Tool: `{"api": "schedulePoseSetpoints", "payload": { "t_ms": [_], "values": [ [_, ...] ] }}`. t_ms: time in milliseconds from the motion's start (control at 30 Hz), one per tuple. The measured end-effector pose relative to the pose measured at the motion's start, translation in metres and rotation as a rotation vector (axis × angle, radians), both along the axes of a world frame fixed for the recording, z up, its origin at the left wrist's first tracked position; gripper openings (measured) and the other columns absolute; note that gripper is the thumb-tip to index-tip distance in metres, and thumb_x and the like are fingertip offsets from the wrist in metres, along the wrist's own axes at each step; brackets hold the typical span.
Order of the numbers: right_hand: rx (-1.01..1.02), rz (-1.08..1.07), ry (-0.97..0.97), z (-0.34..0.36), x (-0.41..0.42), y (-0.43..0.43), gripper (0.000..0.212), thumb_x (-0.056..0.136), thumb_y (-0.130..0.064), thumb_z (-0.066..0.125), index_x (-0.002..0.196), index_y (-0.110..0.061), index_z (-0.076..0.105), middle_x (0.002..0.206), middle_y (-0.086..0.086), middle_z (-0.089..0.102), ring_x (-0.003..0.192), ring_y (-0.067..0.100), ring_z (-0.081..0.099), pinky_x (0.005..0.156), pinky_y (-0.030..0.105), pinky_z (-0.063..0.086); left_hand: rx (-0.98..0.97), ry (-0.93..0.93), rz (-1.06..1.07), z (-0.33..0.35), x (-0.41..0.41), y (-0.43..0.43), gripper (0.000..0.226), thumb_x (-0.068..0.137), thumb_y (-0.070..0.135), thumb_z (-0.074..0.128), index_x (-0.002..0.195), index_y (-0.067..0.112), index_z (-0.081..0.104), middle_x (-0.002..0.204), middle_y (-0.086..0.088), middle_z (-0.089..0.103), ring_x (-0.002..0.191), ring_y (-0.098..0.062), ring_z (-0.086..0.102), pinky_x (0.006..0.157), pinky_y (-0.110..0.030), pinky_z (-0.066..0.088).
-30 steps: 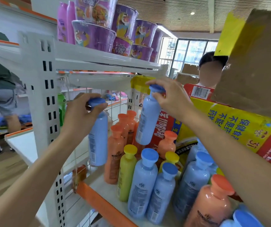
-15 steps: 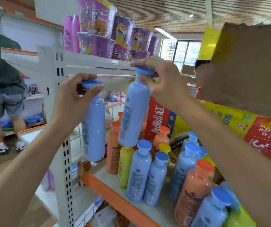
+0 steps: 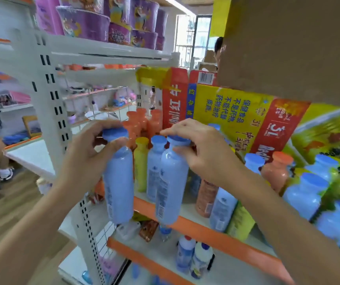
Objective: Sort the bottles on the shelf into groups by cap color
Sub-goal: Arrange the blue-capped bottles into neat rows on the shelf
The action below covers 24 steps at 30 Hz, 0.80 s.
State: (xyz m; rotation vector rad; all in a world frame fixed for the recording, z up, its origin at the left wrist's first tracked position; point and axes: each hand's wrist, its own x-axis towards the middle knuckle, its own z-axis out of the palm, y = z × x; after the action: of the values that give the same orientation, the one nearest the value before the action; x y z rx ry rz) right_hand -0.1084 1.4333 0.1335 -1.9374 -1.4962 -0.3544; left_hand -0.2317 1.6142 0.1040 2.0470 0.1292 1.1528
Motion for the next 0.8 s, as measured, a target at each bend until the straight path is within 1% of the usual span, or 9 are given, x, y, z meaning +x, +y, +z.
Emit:
{"api": "schedulePoseSetpoints", "payload": {
  "t_ms": [67,167,300,367,467,533,633,700,800],
  "values": [
    [-0.009,-0.05,0.023,-0.011,-0.003,-0.017,0.037,0.08,-0.011,0.053,0.115,-0.017,0.064,0.107,0.003,0.061,0.1,0.016,0.054,0.078,0.009,0.035,-0.022,0.014,-0.072,-0.006,0.004,-0.009,0.029,0.076,0.028,0.07,0.085,0.053,0.058,0.089,0.024,0.064,0.078,0.009,0.058,0.068,-0.005,0.043],
    [-0.037,-0.134,0.074,-0.021,-0.007,-0.041,0.039,0.08,-0.015,0.05,0.117,-0.018,0.063,0.106,0.0,0.059,0.091,0.007,0.048,0.071,0.009,0.034,-0.025,0.037,-0.145,-0.015,0.017,-0.025,0.021,0.073,0.039,0.066,0.087,0.052,0.058,0.09,0.02,0.063,0.076,0.002,0.059,0.063,-0.011,0.045],
    [-0.051,-0.284,0.08,-0.028,-0.009,-0.073,0.04,0.079,-0.019,0.048,0.116,-0.022,0.063,0.109,-0.003,0.06,0.103,0.012,0.053,0.086,0.023,0.042,0.012,0.064,-0.269,-0.02,0.039,-0.043,0.026,0.074,0.042,0.07,0.095,0.043,0.055,0.084,0.027,0.061,0.072,0.01,0.055,0.064,-0.003,0.039],
    [-0.043,-0.364,0.072,-0.029,-0.01,-0.087,0.04,0.078,-0.018,0.049,0.115,-0.022,0.064,0.107,-0.008,0.058,0.103,0.009,0.053,0.087,0.021,0.041,0.057,0.071,-0.324,-0.02,0.051,-0.049,0.028,0.073,0.047,0.066,0.097,0.042,0.054,0.089,0.02,0.062,0.08,0.01,0.055,0.07,-0.004,0.039],
    [-0.036,-0.457,0.065,-0.03,-0.014,-0.104,0.039,0.077,-0.015,0.051,0.113,-0.02,0.065,0.102,-0.01,0.055,0.09,-0.006,0.047,0.08,0.005,0.033,0.072,0.08,-0.433,-0.018,0.066,-0.063,0.024,0.077,0.041,0.066,0.096,0.041,0.052,0.096,0.017,0.06,0.085,0.015,0.054,0.071,-0.002,0.038],
    [-0.038,-0.521,0.072,-0.03,-0.017,-0.114,0.04,0.077,-0.014,0.05,0.113,-0.02,0.065,0.106,-0.004,0.06,0.092,-0.006,0.048,0.081,0.006,0.032,0.064,0.078,-0.52,-0.015,0.072,-0.075,0.025,0.073,0.036,0.057,0.098,0.035,0.054,0.097,0.015,0.06,0.086,0.016,0.054,0.072,-0.002,0.039],
    [-0.044,-0.622,0.068,-0.031,-0.025,-0.128,0.04,0.078,-0.017,0.049,0.115,-0.022,0.064,0.113,-0.002,0.061,0.108,0.01,0.052,0.088,0.009,0.034,0.032,0.074,-0.631,-0.015,0.083,-0.09,0.026,0.075,0.039,0.064,0.099,0.031,0.057,0.098,0.014,0.062,0.087,0.01,0.058,0.072,-0.005,0.043],
    [-0.034,-0.671,0.069,-0.031,-0.031,-0.136,0.039,0.078,-0.018,0.049,0.115,-0.022,0.064,0.112,-0.008,0.06,0.107,0.008,0.052,0.087,0.011,0.037,0.017,0.079,-0.691,-0.014,0.09,-0.1,0.024,0.075,0.042,0.062,0.098,0.038,0.056,0.098,0.015,0.062,0.088,0.007,0.058,0.072,-0.006,0.044],
    [0.005,-0.718,0.06,-0.028,-0.038,-0.147,0.039,0.078,-0.015,0.051,0.113,-0.02,0.065,0.104,-0.015,0.054,0.103,0.003,0.05,0.088,0.015,0.039,0.017,0.086,-0.766,-0.011,0.096,-0.118,0.022,0.079,0.031,0.066,0.098,0.037,0.056,0.091,0.017,0.062,0.081,0.009,0.057,0.068,-0.004,0.041]
  ]
}}
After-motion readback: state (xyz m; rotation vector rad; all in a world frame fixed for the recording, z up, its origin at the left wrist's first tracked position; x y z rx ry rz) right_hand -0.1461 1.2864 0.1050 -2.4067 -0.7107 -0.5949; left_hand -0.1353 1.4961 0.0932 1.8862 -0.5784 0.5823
